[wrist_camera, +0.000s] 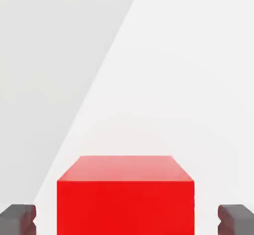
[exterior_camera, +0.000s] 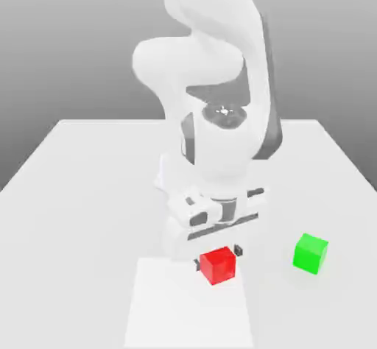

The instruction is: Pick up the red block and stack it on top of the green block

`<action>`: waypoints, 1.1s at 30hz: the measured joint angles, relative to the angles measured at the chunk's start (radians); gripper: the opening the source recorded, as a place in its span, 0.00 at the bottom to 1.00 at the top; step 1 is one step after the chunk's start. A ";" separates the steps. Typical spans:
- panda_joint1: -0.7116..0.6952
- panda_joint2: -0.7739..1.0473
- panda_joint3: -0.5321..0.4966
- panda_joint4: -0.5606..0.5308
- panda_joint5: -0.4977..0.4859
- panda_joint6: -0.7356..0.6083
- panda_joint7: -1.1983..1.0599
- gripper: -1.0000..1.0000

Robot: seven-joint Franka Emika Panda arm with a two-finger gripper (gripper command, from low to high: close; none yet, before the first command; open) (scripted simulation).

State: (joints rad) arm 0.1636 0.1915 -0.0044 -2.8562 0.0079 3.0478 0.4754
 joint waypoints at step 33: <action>0.334 -0.086 0.174 0.094 -0.076 -0.184 -0.350 1.00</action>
State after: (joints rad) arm 0.4976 0.1055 0.1697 -2.7619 -0.0682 2.8640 0.1254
